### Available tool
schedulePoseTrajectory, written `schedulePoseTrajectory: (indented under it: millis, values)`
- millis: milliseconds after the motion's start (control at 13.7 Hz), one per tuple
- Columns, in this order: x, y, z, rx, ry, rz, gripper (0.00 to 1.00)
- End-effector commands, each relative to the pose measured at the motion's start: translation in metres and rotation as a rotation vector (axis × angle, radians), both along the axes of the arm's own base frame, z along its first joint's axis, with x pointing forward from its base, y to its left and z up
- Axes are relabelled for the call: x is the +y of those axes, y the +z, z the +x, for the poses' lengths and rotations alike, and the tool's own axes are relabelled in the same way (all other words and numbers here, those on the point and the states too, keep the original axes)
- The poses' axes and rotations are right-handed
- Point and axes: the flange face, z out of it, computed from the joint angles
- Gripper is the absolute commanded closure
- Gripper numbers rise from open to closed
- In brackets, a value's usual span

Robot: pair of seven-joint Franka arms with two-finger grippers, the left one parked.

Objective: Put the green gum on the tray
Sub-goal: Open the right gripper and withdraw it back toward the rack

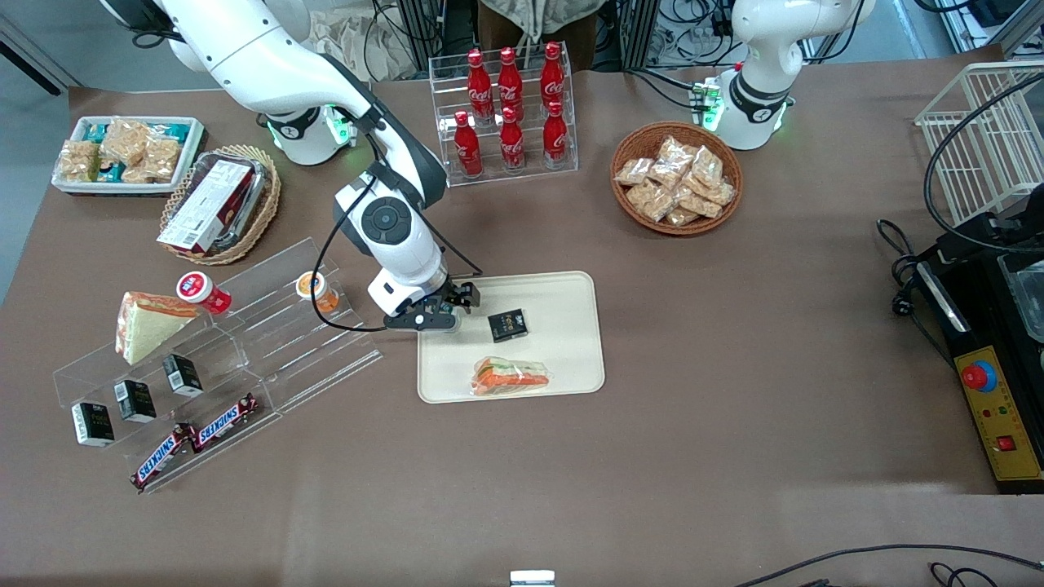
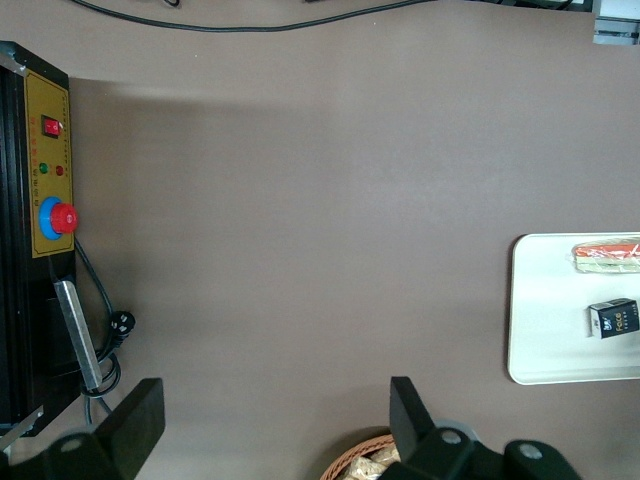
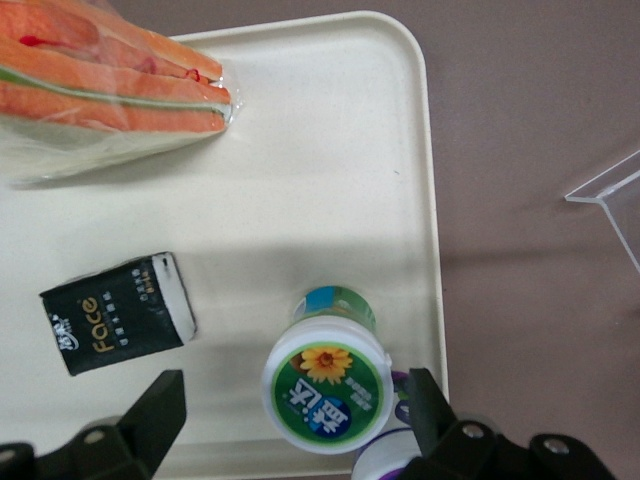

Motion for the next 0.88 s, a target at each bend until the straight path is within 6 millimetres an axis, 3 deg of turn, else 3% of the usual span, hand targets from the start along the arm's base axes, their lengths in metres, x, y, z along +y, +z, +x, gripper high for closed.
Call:
schedulePoseTrajectory:
  millis: [0,146,439,585,805]
  values:
    - [0.001,0.005,0.004,-0.024,0.007,0.003,0.01]
    - [0.001,0.021,0.011,-0.045,0.01,0.012,0.01]
    - [0.007,0.097,0.022,-0.042,0.01,-0.028,0.01]
    - [0.009,0.145,0.022,-0.056,0.014,-0.039,0.01]
    - [0.009,0.236,0.018,-0.063,-0.002,-0.041,0.01]
